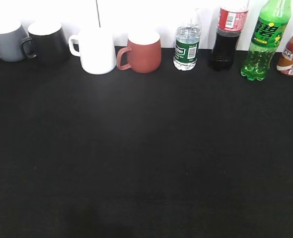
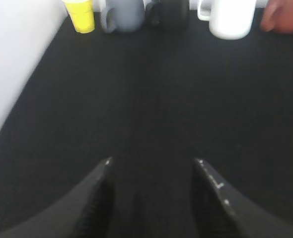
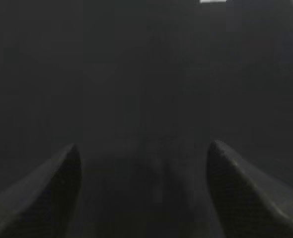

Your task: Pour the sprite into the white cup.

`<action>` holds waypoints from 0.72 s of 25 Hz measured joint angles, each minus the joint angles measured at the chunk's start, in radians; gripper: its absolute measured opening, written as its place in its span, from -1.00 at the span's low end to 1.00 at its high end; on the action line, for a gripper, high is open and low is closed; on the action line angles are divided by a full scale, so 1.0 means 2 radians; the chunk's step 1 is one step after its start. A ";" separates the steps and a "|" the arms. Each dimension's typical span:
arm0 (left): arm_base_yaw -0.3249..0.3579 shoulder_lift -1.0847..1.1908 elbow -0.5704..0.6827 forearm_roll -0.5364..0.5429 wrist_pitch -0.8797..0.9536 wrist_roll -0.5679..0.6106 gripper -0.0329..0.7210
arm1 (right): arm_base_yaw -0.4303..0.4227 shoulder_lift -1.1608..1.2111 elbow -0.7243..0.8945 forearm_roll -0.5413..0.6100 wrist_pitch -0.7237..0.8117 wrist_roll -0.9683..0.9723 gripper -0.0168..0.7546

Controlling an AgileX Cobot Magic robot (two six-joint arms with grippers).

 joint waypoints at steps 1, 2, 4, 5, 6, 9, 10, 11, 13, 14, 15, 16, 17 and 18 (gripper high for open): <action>0.014 -0.014 0.000 0.000 0.000 0.000 0.10 | -0.008 -0.019 0.000 0.000 0.000 0.000 0.57; 0.022 -0.031 0.000 0.000 -0.001 0.000 0.09 | -0.013 -0.026 0.000 0.000 -0.001 0.000 0.57; 0.024 -0.036 0.000 0.000 0.000 0.000 0.06 | -0.017 -0.028 0.000 0.001 -0.001 0.000 0.57; 0.026 -0.036 0.000 0.000 0.000 0.000 0.04 | -0.017 -0.028 0.000 0.001 -0.001 0.000 0.57; 0.027 -0.036 0.000 0.000 0.000 0.000 0.01 | -0.018 -0.028 0.000 0.001 -0.001 0.000 0.57; 0.027 -0.036 0.000 0.000 0.000 0.000 -0.11 | -0.018 -0.028 0.000 0.001 -0.001 0.000 0.57; 0.027 -0.036 0.000 0.000 0.000 0.000 -0.16 | -0.018 -0.028 0.000 0.001 -0.001 0.000 0.57; 0.027 -0.036 0.000 0.000 0.000 0.000 -0.21 | -0.018 -0.028 0.000 0.001 -0.001 0.000 0.57; 0.027 -0.036 0.000 0.000 0.000 0.000 -0.27 | -0.018 -0.028 0.000 0.001 -0.001 0.000 0.57; 0.027 -0.036 0.000 0.000 0.000 0.000 -0.28 | -0.018 -0.028 0.000 0.001 -0.001 0.000 0.57; 0.027 -0.036 0.000 0.000 0.000 0.000 -0.28 | -0.018 -0.028 0.000 0.001 -0.001 0.000 0.57; 0.027 -0.036 0.000 0.000 0.000 0.000 -0.28 | -0.018 -0.028 0.000 0.001 -0.001 0.000 0.57; 0.027 -0.036 0.000 0.000 0.000 0.000 -0.28 | -0.018 -0.028 0.000 0.001 -0.001 0.000 0.57; 0.027 -0.036 0.000 0.000 0.000 0.000 -0.28 | -0.018 -0.028 0.000 0.001 -0.001 0.000 0.57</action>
